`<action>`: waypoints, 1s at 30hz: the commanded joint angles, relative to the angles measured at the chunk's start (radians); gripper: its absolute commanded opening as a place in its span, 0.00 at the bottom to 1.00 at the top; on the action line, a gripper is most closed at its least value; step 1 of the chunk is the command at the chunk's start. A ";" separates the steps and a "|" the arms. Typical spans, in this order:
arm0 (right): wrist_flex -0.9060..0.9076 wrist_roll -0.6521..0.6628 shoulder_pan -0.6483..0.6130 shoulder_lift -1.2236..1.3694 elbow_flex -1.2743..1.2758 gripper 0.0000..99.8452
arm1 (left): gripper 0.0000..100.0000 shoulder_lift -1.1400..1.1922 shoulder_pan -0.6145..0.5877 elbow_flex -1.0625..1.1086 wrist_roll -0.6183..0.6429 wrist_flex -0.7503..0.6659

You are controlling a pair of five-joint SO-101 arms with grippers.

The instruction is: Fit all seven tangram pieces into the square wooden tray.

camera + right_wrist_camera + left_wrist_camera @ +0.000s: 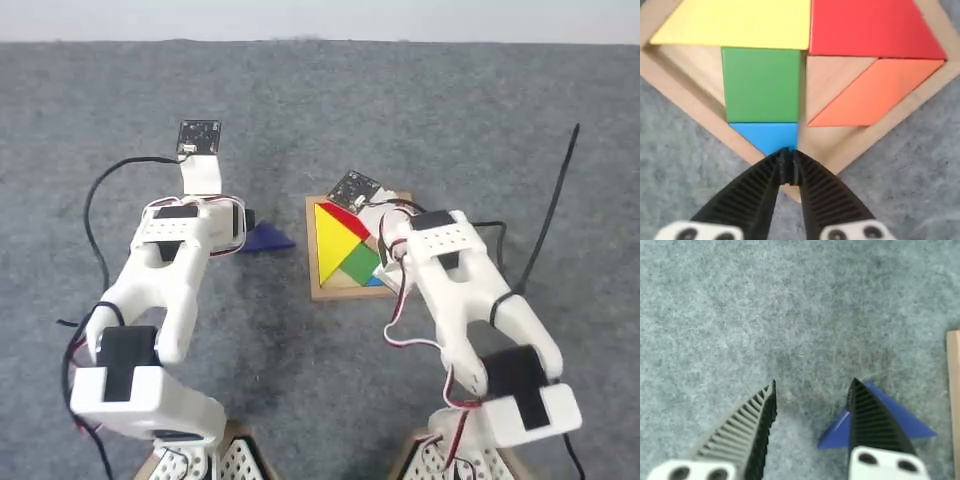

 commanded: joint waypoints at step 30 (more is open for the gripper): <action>-0.120 -0.468 -0.162 -0.025 0.037 0.16 | 0.22 -0.005 0.006 -0.044 -0.009 0.012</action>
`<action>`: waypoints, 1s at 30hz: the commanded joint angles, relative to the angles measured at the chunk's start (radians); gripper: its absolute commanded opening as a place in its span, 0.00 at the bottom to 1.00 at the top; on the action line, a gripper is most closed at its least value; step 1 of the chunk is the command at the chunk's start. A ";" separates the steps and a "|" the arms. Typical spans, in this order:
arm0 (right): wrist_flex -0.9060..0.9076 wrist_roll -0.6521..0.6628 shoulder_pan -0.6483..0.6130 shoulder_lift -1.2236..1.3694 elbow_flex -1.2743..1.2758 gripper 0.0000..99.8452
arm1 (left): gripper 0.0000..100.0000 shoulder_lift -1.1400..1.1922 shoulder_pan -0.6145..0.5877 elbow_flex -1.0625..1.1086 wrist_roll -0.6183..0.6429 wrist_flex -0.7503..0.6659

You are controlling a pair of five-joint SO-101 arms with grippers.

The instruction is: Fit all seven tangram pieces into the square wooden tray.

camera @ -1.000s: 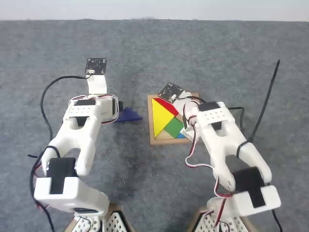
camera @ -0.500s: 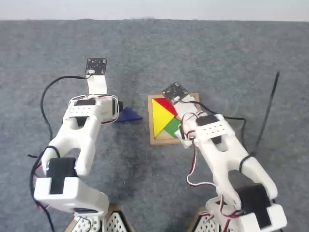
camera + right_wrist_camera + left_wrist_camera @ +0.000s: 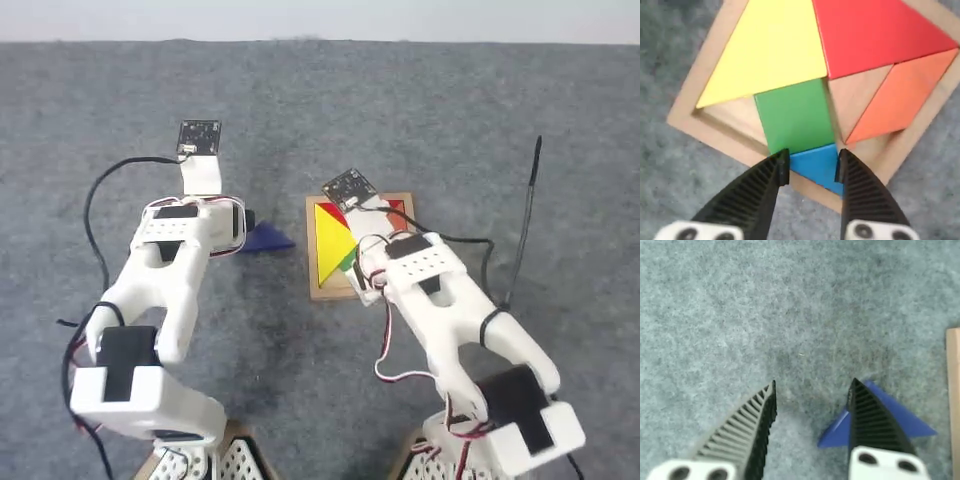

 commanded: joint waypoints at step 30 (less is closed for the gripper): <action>0.050 -0.206 -0.019 0.036 -0.072 0.27 | 0.22 -0.005 0.006 -0.042 -0.009 0.006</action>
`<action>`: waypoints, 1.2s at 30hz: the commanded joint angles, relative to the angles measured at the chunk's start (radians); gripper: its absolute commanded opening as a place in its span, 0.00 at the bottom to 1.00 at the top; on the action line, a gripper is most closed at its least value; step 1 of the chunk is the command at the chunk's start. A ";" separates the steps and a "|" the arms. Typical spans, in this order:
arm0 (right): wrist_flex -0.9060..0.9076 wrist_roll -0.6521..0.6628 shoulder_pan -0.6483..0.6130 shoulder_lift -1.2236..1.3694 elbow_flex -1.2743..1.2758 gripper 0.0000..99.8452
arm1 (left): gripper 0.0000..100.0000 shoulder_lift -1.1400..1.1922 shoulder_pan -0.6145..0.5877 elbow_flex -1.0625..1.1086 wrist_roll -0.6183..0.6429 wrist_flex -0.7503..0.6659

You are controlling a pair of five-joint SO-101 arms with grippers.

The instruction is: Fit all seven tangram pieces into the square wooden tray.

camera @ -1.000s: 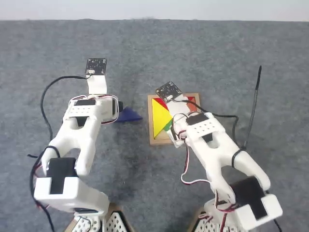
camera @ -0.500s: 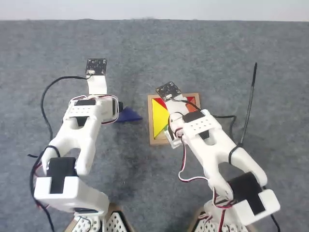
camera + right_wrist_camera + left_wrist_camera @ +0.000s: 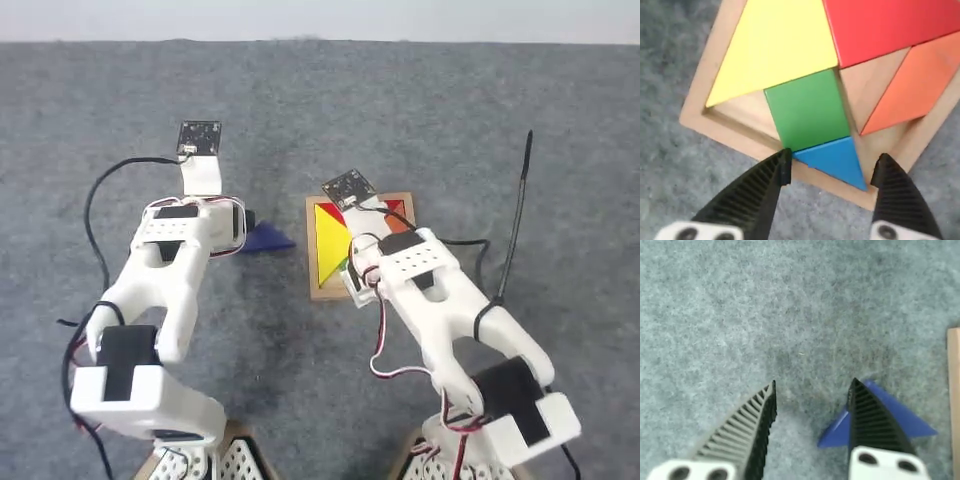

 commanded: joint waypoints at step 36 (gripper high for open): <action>0.137 -0.060 0.202 0.137 -0.167 0.18 | 0.22 -0.008 0.006 -0.042 -0.009 0.006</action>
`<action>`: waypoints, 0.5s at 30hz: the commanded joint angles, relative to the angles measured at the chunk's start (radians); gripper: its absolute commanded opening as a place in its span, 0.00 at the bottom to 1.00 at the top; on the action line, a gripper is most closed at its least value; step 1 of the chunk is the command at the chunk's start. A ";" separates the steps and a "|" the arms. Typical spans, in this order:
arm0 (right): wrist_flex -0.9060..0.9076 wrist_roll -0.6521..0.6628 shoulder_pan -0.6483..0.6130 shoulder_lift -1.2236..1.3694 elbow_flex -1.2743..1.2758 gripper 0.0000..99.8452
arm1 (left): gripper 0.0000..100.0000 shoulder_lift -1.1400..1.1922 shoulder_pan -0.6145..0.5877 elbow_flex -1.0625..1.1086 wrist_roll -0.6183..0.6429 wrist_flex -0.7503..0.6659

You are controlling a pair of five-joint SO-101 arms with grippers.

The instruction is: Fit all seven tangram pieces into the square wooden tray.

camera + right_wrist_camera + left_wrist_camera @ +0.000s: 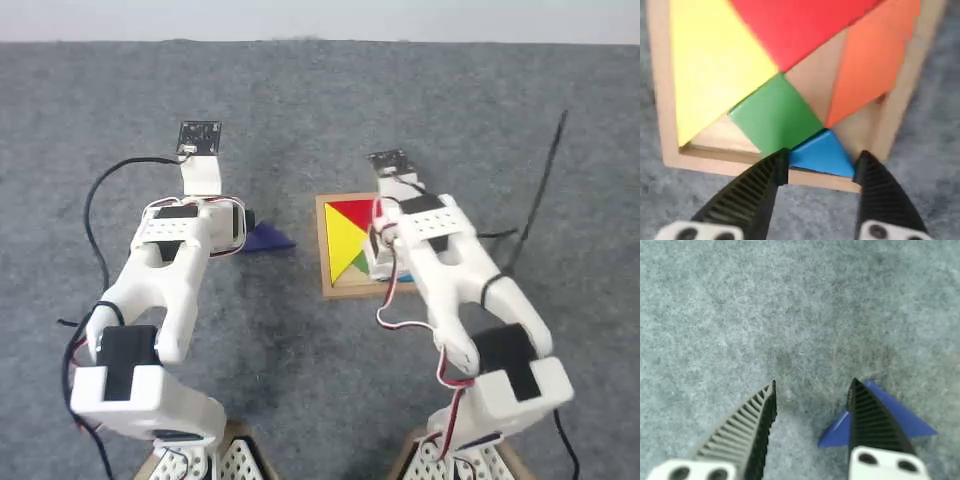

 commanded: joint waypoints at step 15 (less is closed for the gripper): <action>-0.025 0.087 0.033 -0.027 0.054 0.01 | 0.22 -0.008 0.002 -0.042 -0.009 0.006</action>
